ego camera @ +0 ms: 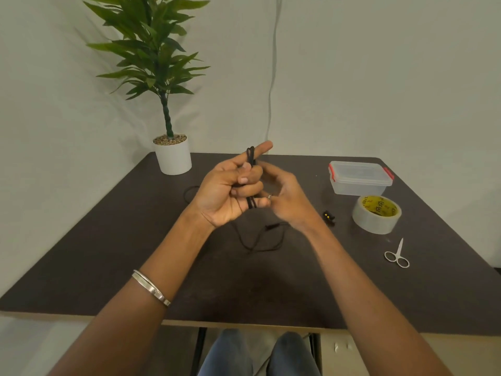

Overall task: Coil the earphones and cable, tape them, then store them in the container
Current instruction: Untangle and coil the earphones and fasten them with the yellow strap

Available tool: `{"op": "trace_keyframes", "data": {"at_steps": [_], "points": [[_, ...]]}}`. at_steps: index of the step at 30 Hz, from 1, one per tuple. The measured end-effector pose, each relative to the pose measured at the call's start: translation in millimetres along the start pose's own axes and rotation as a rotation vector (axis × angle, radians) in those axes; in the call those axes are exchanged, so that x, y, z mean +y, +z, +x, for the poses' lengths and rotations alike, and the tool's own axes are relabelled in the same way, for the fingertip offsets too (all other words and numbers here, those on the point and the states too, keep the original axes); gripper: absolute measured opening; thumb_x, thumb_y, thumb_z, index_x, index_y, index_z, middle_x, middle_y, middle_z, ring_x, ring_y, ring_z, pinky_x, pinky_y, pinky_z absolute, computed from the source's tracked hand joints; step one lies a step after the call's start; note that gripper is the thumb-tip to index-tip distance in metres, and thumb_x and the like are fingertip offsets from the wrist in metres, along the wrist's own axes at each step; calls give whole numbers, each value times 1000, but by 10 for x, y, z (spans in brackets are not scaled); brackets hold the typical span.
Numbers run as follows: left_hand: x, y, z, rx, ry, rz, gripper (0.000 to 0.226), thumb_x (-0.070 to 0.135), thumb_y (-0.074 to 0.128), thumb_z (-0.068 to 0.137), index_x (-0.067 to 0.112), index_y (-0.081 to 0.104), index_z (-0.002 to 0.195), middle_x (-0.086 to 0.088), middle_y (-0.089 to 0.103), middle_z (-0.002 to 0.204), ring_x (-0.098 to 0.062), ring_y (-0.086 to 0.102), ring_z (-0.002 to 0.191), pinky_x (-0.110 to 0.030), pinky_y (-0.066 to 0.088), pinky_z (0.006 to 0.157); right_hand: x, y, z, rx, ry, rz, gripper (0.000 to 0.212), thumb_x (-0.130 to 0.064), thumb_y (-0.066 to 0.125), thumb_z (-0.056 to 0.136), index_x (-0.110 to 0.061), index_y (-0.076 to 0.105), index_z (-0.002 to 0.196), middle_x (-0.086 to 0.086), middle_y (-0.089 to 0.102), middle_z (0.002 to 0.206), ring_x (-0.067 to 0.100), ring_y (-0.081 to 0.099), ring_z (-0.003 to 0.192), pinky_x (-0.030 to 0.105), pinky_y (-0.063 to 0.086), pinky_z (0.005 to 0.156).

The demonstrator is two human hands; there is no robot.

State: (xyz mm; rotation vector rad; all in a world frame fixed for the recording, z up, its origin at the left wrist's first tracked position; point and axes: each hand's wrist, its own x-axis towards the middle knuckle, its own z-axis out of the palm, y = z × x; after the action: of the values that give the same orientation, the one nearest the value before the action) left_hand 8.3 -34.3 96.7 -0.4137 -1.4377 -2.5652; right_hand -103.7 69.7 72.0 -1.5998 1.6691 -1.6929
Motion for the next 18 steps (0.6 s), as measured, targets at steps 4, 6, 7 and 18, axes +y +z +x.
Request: {"op": "trace_keyframes", "data": {"at_steps": [4,6,7,18], "points": [[48,-2,-29,-79,1,-99,61,4,49,90,2,27,147,5,40,62,-4,22,48,-38,55,64,59,218,33,36,-51,308,40,-12,77,77,4,61,109,24,65,109,38,58,116,54,45,101],[61,3,-29,-102,4,-150,65,2,53,89,0,24,147,4,36,63,-4,23,48,-41,57,66,72,292,39,20,-61,385,58,-40,73,72,3,60,108,20,69,101,32,62,108,47,50,96],[64,17,-25,-105,8,-165,66,0,54,88,-1,23,147,3,32,64,-4,24,48,-41,58,67,69,326,46,16,-50,406,54,-42,68,71,-1,62,106,10,72,98,26,64,106,40,52,93],[218,-100,57,183,212,-161,54,-7,41,88,-1,31,141,4,41,61,-4,32,40,-51,56,78,242,91,-211,-115,234,268,28,-1,40,100,-2,66,110,-1,53,63,10,41,49,26,36,48]]}}
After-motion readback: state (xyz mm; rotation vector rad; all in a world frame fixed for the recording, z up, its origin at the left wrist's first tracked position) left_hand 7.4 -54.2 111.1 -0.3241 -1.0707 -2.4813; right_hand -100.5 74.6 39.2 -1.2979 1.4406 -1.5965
